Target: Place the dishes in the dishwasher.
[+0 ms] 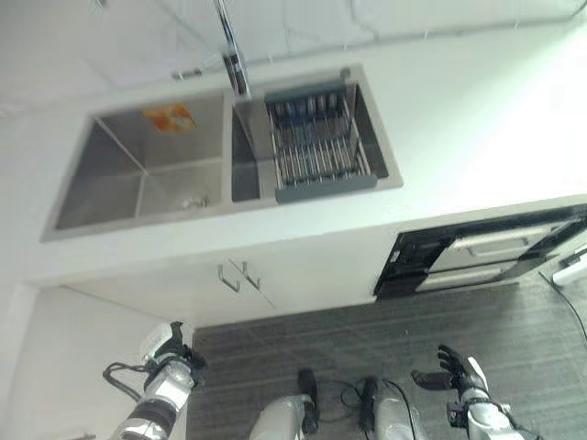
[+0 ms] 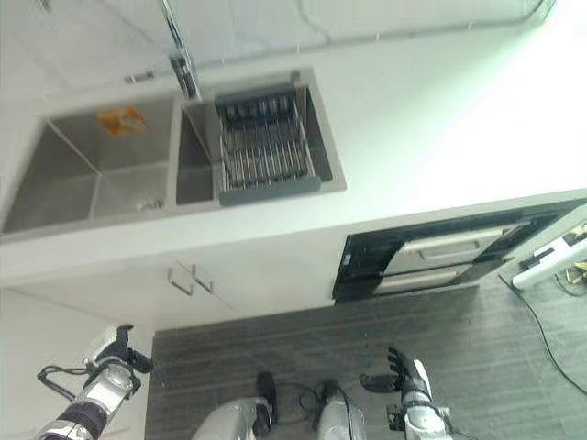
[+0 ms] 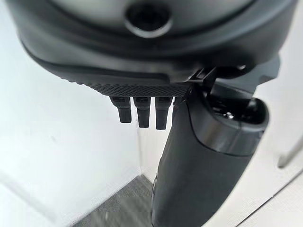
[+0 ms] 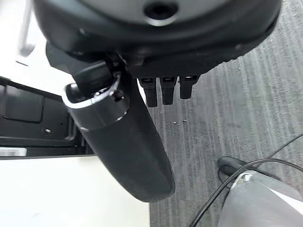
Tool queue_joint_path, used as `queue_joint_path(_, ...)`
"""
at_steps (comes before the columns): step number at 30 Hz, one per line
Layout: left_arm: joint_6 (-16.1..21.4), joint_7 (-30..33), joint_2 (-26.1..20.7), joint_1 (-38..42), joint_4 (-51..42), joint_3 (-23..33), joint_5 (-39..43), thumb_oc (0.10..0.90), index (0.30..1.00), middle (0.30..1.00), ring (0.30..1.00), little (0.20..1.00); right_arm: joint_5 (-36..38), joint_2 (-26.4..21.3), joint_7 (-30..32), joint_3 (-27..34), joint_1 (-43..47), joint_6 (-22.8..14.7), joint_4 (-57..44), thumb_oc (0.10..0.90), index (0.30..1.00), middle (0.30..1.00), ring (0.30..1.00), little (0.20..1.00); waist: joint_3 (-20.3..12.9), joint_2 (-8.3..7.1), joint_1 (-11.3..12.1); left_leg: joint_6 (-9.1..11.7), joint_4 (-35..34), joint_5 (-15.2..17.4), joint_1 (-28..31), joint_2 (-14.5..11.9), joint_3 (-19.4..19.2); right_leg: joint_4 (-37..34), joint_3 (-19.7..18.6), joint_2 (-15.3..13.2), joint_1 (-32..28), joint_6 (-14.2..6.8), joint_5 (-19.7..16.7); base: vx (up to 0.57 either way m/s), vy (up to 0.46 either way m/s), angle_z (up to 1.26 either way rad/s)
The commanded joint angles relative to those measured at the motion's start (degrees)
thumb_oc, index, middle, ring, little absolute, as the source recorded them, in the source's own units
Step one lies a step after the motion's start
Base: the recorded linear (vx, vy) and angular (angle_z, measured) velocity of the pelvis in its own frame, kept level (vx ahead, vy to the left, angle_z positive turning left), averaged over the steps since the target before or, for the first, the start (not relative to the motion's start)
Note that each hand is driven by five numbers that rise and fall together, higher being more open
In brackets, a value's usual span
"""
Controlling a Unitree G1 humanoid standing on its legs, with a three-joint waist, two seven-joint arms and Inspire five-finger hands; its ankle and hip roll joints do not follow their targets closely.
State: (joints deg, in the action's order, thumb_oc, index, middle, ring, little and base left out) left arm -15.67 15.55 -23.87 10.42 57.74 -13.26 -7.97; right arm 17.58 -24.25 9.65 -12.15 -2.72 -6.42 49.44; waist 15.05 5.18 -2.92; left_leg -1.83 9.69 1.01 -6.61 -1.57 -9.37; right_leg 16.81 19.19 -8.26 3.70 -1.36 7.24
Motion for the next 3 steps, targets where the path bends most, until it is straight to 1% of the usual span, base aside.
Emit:
queue_joint_path(1,3.8,-6.7,2.1,-6.7,5.3,1.9,7.3,0.800,0.900,0.900,0.900,0.900,-3.2,-0.4,-0.2,3.1,3.5,-6.8,0.9,0.800,0.900,0.900,0.900,0.900,-0.8,-2.51,1.8,3.9,7.5,7.7,-4.7,-3.8,0.3,0.4,-1.6,1.3,-2.5,-2.5,6.2,-0.04,0.013,0.04)
queue_joint_path(3,6.2,-8.4,4.6,-9.0,8.2,3.2,10.1,0.800,0.900,0.900,0.900,0.900,-3.5,1.0,0.0,3.8,2.8,-7.0,3.0,0.800,0.900,0.900,0.900,0.900,-1.6,-2.90,1.8,3.7,7.5,8.6,-3.9,-3.5,0.3,0.4,-1.6,1.2,-2.5,-2.5,6.4,-0.05,-0.002,0.03)
